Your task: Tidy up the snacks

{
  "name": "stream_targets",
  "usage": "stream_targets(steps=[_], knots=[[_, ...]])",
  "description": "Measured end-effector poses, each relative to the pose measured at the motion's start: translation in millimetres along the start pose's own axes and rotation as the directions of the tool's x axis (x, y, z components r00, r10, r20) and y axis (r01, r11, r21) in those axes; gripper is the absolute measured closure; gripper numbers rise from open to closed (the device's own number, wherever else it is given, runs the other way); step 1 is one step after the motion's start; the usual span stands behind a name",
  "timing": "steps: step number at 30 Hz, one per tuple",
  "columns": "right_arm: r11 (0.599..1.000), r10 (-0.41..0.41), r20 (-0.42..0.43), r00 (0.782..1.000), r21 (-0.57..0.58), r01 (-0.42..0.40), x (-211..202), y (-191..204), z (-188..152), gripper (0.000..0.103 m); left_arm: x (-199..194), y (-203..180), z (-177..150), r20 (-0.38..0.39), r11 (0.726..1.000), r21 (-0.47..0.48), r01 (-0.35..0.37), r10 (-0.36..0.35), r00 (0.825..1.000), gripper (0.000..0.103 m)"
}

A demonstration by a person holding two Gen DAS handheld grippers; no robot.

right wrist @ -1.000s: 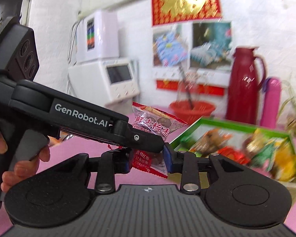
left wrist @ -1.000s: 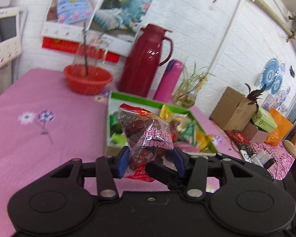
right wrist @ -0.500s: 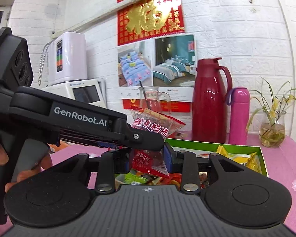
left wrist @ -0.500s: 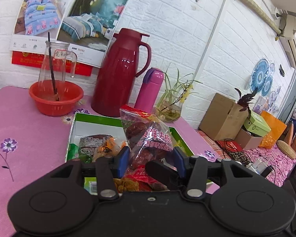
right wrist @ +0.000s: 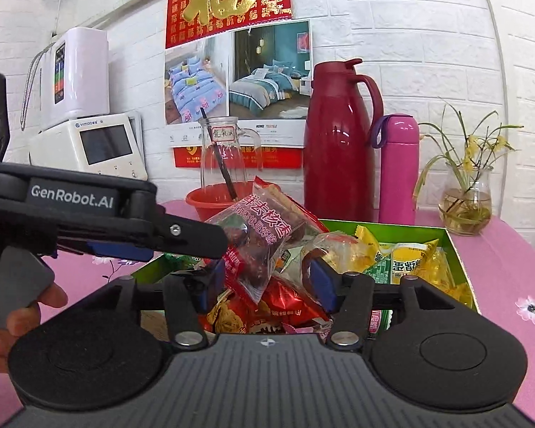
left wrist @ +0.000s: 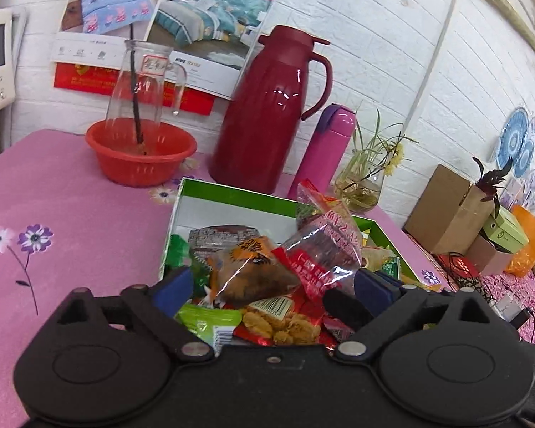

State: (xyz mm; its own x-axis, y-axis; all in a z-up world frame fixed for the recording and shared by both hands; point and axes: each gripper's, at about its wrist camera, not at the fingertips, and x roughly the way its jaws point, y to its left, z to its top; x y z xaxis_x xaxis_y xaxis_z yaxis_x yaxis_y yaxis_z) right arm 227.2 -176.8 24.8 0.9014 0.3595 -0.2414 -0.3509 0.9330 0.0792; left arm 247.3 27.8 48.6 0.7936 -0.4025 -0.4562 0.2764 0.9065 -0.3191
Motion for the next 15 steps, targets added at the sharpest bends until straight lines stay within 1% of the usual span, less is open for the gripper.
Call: stream_targets(steps=[4,6,7,8,9,10,11,12,13,14,15], knots=[[1.0,0.0,0.031,1.0,-0.002,0.0,-11,1,7,0.012,-16,-1,-3,0.016,1.0,0.011,-0.029,0.029,0.999,0.0],[0.999,0.01,0.032,0.999,-0.032,-0.009,-16,5,10,0.012,-26,-3,-5,0.039,0.998,0.026,-0.049,0.048,0.998,0.0],[0.998,0.013,0.025,1.0,-0.058,-0.012,-16,9,11,0.018,-30,-4,-5,0.05,0.998,0.031,-0.055,0.054,0.997,0.0],[0.997,0.021,0.019,1.0,-0.081,-0.02,-16,12,12,0.039,-35,-6,-5,0.062,0.997,0.036,-0.062,0.06,0.996,0.0],[0.995,0.039,0.012,0.999,-0.095,-0.037,-14,16,11,0.048,-40,-6,-6,0.072,0.997,0.038,-0.067,0.065,0.995,0.0],[0.993,0.059,0.003,0.998,-0.1,-0.059,-12,18,11,0.051,-44,-7,-6,0.081,0.997,0.037,-0.072,0.069,0.994,0.0],[0.991,0.084,-0.008,0.996,-0.104,-0.084,-7,20,10,0.06,-47,-6,-7,0.088,0.996,0.034,-0.078,0.075,0.993,0.0],[0.988,0.104,-0.019,0.994,-0.11,-0.106,-3,22,10,0.065,-50,-6,-7,0.091,0.996,0.033,-0.081,0.078,0.993,0.0],[0.987,0.108,-0.027,0.994,-0.115,-0.111,3,25,10,0.069,-52,-4,-7,0.092,0.996,0.032,-0.082,0.079,0.993,0.0],[0.992,0.062,-0.034,0.997,-0.11,-0.066,11,26,10,0.076,-54,-3,-7,0.093,0.996,0.029,-0.084,0.081,0.992,0.0],[0.996,-0.011,-0.039,0.999,-0.088,0.007,20,25,11,0.076,-55,-2,-8,0.091,0.996,0.026,-0.086,0.084,0.992,0.0]])
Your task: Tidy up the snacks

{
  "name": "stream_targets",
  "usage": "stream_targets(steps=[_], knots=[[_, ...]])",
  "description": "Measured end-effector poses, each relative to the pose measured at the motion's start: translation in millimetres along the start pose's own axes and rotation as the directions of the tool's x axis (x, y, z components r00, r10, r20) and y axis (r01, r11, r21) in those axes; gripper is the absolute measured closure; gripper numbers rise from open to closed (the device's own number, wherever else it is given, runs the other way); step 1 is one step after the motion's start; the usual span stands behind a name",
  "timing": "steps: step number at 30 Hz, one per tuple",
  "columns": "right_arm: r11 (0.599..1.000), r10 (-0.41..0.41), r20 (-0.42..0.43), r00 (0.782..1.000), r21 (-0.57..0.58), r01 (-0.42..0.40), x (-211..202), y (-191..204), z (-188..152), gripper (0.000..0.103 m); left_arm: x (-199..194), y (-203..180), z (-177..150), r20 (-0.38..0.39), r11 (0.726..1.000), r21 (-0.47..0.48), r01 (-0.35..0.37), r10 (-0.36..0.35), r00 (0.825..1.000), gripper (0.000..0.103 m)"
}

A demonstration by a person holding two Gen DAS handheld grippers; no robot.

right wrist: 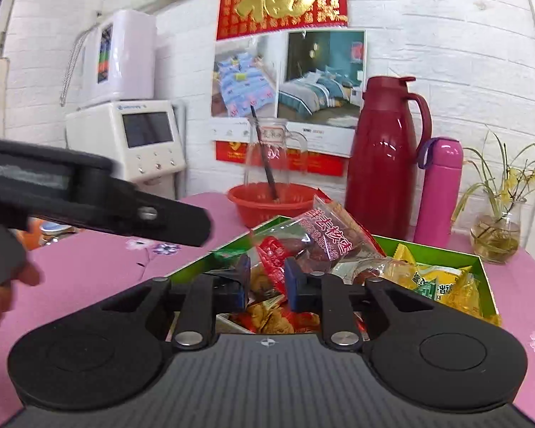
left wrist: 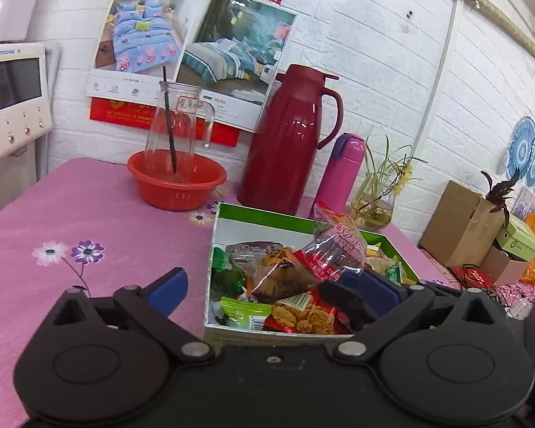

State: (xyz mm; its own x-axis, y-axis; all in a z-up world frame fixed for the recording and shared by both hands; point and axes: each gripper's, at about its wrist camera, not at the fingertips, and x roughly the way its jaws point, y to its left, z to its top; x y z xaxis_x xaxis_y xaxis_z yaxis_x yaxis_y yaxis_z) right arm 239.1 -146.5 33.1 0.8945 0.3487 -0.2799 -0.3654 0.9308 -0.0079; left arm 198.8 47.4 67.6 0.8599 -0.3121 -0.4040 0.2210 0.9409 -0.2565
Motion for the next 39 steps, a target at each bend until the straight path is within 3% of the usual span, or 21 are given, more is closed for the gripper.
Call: stream_targets(steps=[2,5,7,9,10,17,23,30,39], knots=[[0.994,-0.079,-0.004,0.997,0.069,0.079,6,-7,1,0.06,-2,3,-1,-0.008,1.0,0.002,-0.005,0.005,1.0,0.0],[0.996,0.023,0.017,1.0,0.086,-0.024,-6,-11,-2,0.061,-7,5,-6,-0.009,1.0,0.015,-0.006,0.006,1.0,0.0],[0.998,0.036,0.026,0.999,0.048,-0.037,-20,-7,-7,0.053,-8,4,-8,-0.012,1.0,0.02,-0.01,0.01,1.0,0.0],[0.998,0.051,0.022,0.998,0.03,-0.052,-34,-6,-10,0.03,-11,1,-12,-0.015,1.0,0.023,-0.004,0.004,1.0,0.0],[0.998,0.053,0.022,0.998,0.031,-0.054,-42,-6,-11,0.0,-13,-2,-14,-0.015,1.0,0.024,-0.003,0.003,1.0,0.0],[0.999,-0.03,-0.005,1.0,0.032,0.03,-100,-19,-12,0.0,-37,-31,-27,-0.011,0.998,0.059,0.008,-0.007,1.0,0.0],[0.991,-0.123,-0.053,0.991,0.038,0.125,-129,-31,-17,0.0,-55,-64,-43,-0.025,0.989,0.142,-0.039,0.043,0.999,0.0],[0.987,-0.147,-0.077,0.986,0.054,0.151,-148,-34,-33,0.0,-70,-84,-66,-0.009,0.975,0.201,-0.1,0.104,0.995,0.0],[0.985,-0.146,-0.096,0.985,0.075,0.154,-154,-32,-41,0.0,-70,-81,-78,-0.016,0.97,0.184,-0.161,0.166,0.986,0.0]])
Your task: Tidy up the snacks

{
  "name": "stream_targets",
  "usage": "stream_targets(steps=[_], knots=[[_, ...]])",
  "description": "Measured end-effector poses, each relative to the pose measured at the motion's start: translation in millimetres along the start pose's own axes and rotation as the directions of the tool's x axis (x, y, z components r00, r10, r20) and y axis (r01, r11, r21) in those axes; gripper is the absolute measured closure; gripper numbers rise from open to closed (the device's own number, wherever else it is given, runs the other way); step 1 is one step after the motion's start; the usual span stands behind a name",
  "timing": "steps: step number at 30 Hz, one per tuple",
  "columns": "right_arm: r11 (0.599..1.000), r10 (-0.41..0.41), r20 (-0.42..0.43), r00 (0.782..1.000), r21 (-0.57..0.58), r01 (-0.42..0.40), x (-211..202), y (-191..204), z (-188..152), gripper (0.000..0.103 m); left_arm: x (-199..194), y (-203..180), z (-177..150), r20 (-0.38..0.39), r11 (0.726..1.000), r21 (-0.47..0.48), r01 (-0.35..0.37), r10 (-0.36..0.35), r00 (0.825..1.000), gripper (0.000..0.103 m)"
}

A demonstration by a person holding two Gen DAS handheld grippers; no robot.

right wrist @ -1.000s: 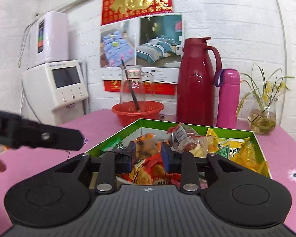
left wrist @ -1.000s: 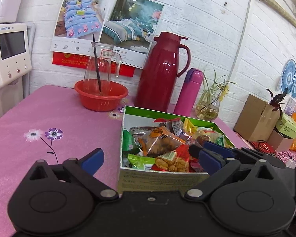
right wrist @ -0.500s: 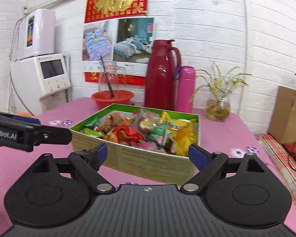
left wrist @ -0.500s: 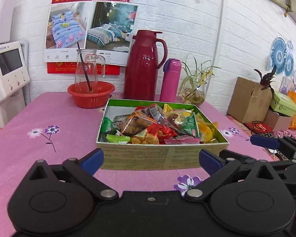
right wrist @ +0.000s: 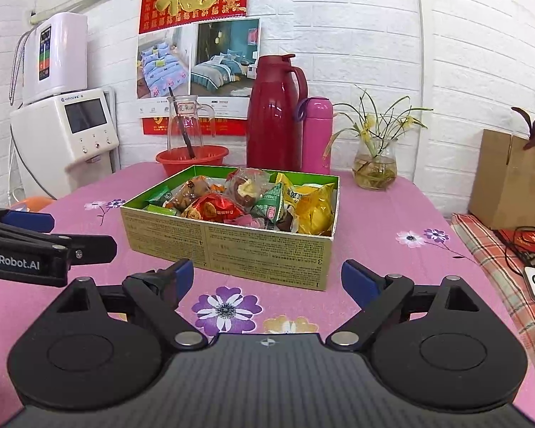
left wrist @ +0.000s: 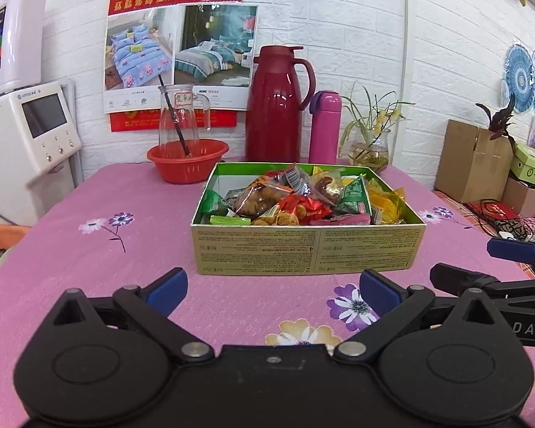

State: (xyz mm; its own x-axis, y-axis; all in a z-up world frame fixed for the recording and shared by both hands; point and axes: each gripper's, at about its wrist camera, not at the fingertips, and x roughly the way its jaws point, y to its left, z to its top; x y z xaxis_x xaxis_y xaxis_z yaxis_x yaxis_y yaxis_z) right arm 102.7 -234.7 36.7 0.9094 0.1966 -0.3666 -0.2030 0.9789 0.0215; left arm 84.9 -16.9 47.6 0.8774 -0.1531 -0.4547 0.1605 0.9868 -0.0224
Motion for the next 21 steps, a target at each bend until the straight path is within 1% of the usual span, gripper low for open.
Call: stream_targets(steps=[6,10,21], knots=[[1.0,0.008,0.001,1.0,0.017,-0.008,3,1,2,0.0,4,2,-5,-0.019,1.0,0.002,-0.023,0.023,1.0,0.0],[1.0,0.014,-0.004,1.0,0.014,-0.014,5,3,1,0.0,8,8,-8,-0.036,0.999,-0.013,-0.041,0.04,0.999,0.0],[1.0,0.029,-0.01,1.0,0.013,-0.029,8,8,1,0.0,8,14,-10,-0.031,0.999,-0.01,-0.036,0.036,0.999,0.0]])
